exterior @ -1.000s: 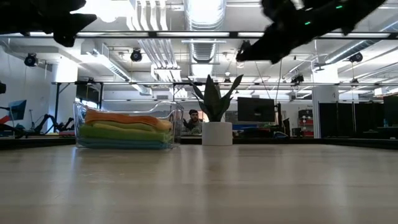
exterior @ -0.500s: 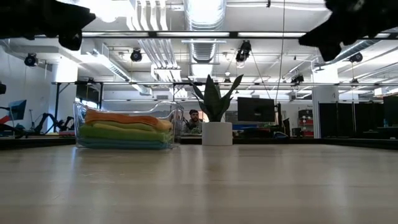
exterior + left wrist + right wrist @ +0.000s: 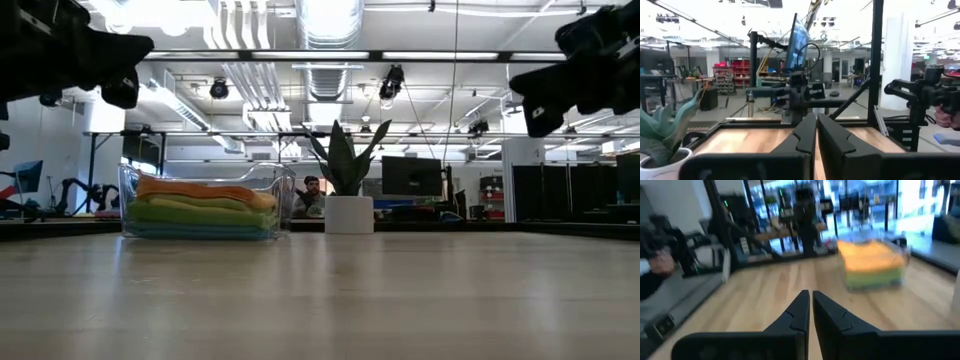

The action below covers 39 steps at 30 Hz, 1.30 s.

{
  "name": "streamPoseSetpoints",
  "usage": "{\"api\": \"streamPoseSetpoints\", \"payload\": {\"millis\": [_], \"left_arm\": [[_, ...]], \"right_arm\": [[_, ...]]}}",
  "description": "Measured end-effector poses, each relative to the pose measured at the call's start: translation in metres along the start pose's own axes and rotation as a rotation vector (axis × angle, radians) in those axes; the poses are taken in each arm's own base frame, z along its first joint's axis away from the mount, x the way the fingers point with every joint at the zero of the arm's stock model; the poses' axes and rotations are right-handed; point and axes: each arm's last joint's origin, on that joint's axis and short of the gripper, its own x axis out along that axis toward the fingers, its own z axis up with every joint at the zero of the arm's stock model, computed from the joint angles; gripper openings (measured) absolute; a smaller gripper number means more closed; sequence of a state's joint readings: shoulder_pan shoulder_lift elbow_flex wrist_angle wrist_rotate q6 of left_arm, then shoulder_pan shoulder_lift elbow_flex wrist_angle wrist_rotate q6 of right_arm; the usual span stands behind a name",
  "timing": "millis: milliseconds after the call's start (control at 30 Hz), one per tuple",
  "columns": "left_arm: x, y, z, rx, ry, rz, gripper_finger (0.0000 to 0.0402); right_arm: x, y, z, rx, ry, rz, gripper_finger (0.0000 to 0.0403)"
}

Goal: Fold microfiber towels
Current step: Return to Home Position

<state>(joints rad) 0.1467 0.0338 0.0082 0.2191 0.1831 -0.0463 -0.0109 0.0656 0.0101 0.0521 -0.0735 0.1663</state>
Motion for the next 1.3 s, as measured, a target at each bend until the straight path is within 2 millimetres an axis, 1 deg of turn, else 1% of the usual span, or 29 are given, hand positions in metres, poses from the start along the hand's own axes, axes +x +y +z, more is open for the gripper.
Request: {"api": "streamPoseSetpoints", "payload": {"millis": [67,167,267,400,533,667,833,900,1000,1133,1300], "left_arm": [[-0.001,0.000,0.002,0.004,-0.019,-0.006,0.0001],[0.000,0.000,-0.004,-0.008,0.041,-0.006,0.0000],[0.000,0.000,-0.009,-0.017,0.091,0.007,0.0000],[0.000,0.003,-0.012,-0.029,0.116,0.104,0.0000],[-0.001,0.005,-0.019,-0.044,0.190,0.171,0.0000],[0.000,0.007,-0.022,-0.043,0.214,0.206,0.0000],[0.000,0.007,-0.022,-0.041,0.217,0.209,0.0000],[0.000,0.007,-0.022,-0.042,0.217,0.209,0.0000],[0.000,0.007,-0.022,-0.041,0.219,0.209,0.0000],[0.000,0.007,-0.023,-0.043,0.222,0.210,0.0000],[0.000,0.007,-0.023,-0.044,0.224,0.211,0.0000]], "right_arm": [[0.001,0.000,-0.002,-0.010,0.016,-0.003,0.0018],[0.002,0.001,0.006,-0.041,-0.054,0.022,0.0018],[0.002,0.002,0.007,-0.068,-0.066,0.044,0.0018],[0.000,0.003,0.008,-0.049,-0.079,0.077,0.0018],[0.000,0.004,0.008,-0.061,-0.070,0.117,0.0018],[0.000,0.007,0.005,-0.021,-0.034,0.209,0.0018],[-0.001,0.007,0.006,0.008,-0.038,0.227,0.0018],[-0.002,0.007,0.007,-0.026,-0.061,0.209,0.0018],[-0.002,0.004,0.007,-0.070,-0.076,0.104,0.0018],[-0.001,0.000,0.000,-0.091,-0.008,-0.004,0.0018],[0.001,-0.003,-0.006,-0.183,0.067,-0.040,0.0018]]}}
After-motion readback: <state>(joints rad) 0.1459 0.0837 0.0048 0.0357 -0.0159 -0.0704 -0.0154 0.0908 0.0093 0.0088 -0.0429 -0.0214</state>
